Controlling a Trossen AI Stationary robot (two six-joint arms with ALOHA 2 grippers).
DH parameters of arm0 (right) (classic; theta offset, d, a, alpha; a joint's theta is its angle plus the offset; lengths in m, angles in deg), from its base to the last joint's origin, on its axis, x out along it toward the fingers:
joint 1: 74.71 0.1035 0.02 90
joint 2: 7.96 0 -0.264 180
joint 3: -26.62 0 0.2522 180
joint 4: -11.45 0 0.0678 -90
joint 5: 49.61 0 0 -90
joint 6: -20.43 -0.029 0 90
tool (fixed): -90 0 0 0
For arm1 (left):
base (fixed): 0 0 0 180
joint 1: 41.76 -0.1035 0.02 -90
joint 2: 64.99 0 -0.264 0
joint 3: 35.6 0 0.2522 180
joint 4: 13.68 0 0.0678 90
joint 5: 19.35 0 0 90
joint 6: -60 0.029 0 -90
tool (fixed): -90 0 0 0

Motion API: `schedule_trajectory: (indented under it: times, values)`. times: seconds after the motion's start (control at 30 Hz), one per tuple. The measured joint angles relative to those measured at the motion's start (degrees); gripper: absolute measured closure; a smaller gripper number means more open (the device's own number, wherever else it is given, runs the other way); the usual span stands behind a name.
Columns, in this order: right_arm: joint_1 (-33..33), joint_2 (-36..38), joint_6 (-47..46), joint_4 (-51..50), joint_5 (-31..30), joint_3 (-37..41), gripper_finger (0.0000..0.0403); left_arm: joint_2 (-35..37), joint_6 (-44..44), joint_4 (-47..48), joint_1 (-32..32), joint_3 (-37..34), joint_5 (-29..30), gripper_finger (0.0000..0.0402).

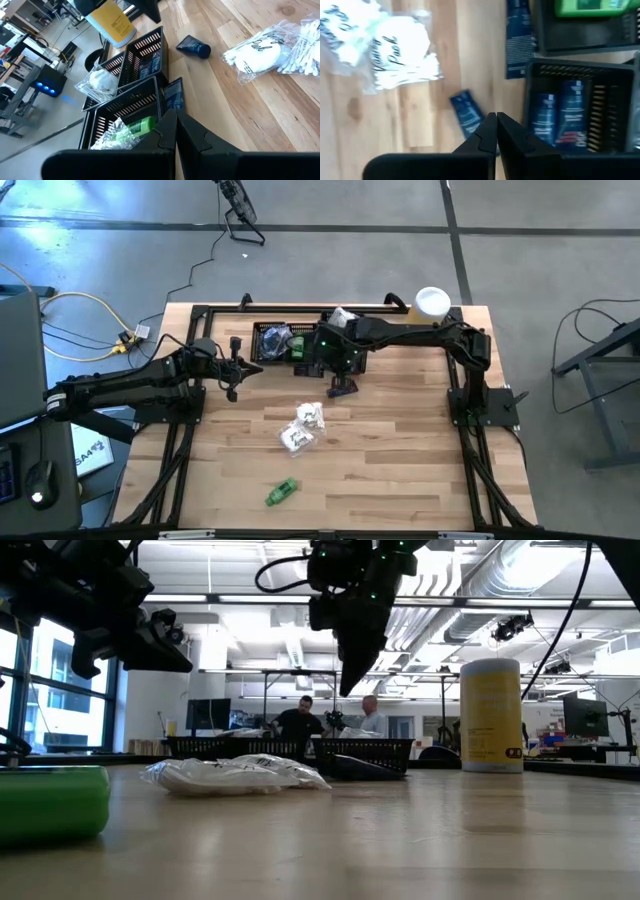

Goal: Pick & Place Travel size toiletries
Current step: Put the blue shave cream into the bottom black bin

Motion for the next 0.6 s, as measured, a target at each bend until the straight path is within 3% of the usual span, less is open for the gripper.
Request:
schedule_trajectory:
  times: [0.2, 0.37, 0.6]
  values:
    - [1.3, -0.1, -3.8, 0.4, 1.1, 0.0, 0.0399, 0.0, 0.0, 0.0, 0.0, 0.0, 0.0, 0.0401]
    - [2.0, -0.3, 0.0, 0.4, 1.2, 0.0, 0.0394, 0.0, 0.0, 0.0, 0.0, 0.0, 0.0, 0.0401]
    - [3.9, -0.3, 4.4, 1.2, -2.0, 0.0, 0.0334, 0.0, 0.0, 0.0, 0.0, 0.0, 0.0, 0.0401]
